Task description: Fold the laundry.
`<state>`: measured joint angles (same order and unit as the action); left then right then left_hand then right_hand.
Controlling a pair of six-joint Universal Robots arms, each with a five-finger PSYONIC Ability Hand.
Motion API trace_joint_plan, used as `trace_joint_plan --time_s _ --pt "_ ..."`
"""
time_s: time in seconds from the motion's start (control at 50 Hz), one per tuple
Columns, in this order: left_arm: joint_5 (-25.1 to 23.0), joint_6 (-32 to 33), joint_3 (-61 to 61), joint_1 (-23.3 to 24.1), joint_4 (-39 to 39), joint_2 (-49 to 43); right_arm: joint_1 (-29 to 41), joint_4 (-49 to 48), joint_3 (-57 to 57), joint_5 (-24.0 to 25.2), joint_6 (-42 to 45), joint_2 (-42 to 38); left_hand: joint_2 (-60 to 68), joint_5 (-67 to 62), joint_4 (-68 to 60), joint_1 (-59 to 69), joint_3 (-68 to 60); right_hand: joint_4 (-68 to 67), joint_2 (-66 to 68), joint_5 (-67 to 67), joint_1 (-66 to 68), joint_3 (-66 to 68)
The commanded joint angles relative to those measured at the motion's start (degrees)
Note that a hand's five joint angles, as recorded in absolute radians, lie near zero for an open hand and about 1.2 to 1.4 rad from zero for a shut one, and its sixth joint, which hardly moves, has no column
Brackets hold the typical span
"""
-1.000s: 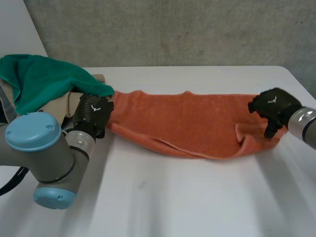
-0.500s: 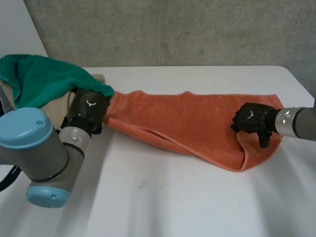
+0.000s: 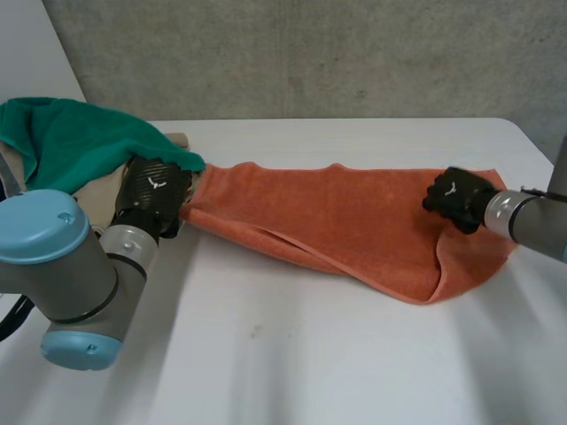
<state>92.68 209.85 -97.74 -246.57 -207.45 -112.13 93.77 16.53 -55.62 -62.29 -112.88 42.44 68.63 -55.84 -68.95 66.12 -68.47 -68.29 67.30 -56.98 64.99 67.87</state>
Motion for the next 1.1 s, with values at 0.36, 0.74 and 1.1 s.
trace_joint_plan --time_s 0.36,0.74,1.1 --pt "-5.3 3.6 -1.3 -2.9 13.2 5.5 -2.5 -0.1 -15.3 3.0 -5.7 15.2 11.4 -14.2 -11.1 13.9 -11.5 33.6 -32.6 32.3 -30.3 -33.1" --pt "-2.5 2.9 3.2 -2.0 12.8 2.3 -0.5 5.9 -5.1 1.8 2.4 1.1 11.4 -14.2 -11.1 13.9 -11.5 34.1 -33.1 32.8 -30.8 -33.6" --pt "-1.6 2.2 2.3 -1.5 13.4 3.5 -2.6 0.3 -7.1 2.4 -2.8 2.5 11.4 -14.2 -11.1 13.9 -11.5 -11.7 12.7 -13.0 15.0 12.1"
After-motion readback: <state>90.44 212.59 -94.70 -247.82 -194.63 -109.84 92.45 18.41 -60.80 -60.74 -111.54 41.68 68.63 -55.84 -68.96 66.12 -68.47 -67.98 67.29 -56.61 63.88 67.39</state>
